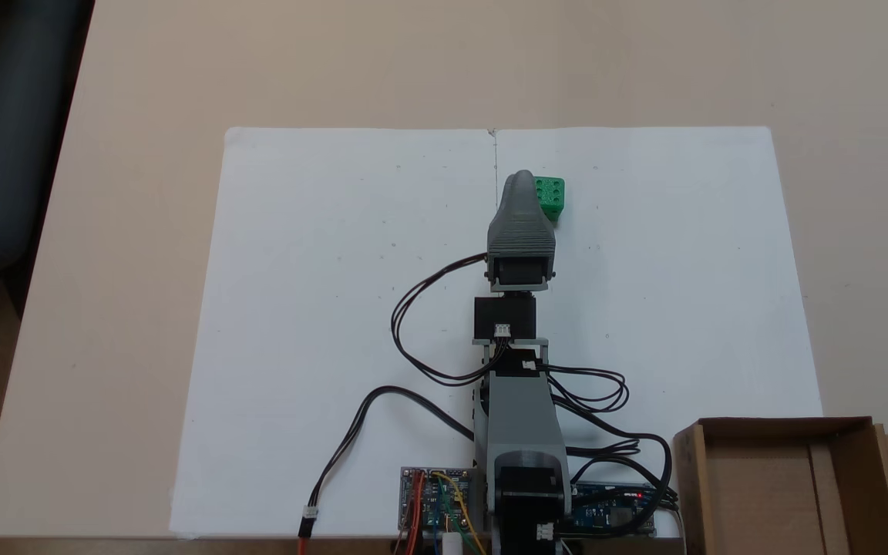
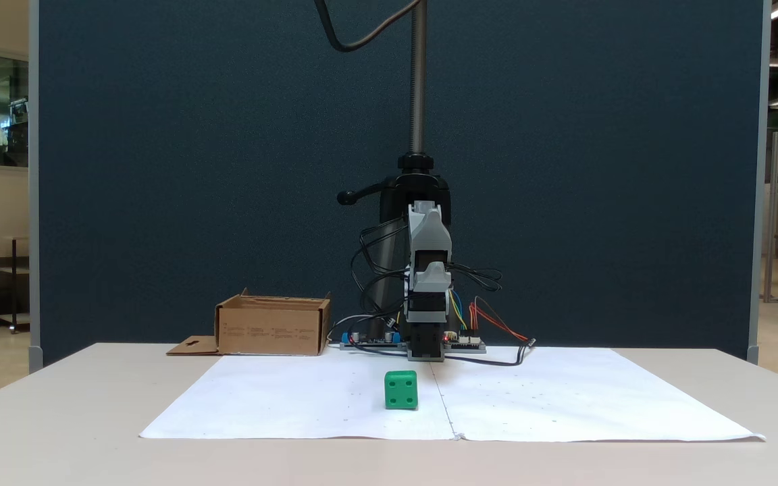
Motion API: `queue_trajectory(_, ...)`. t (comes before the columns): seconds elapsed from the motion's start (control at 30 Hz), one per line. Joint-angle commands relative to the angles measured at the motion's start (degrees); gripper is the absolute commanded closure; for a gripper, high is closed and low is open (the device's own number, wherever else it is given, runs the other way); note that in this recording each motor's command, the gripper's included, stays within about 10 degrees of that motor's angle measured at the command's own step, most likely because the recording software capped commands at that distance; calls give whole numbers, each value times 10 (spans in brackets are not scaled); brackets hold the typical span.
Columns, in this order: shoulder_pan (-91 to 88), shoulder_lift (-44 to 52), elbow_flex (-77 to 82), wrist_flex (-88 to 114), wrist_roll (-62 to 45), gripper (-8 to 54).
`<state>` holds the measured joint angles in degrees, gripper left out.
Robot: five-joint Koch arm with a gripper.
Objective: Grasp a green dice and put it in the bin.
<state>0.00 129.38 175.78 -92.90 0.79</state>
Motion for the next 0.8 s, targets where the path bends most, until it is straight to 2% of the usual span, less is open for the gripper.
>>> queue_trajectory(0.0,2,62,36,-4,-39,32)
queue_trajectory(0.23,-12,61,-4,66,-39,35)
queue_trajectory(0.77,-33,60,-311,679,-35,34)
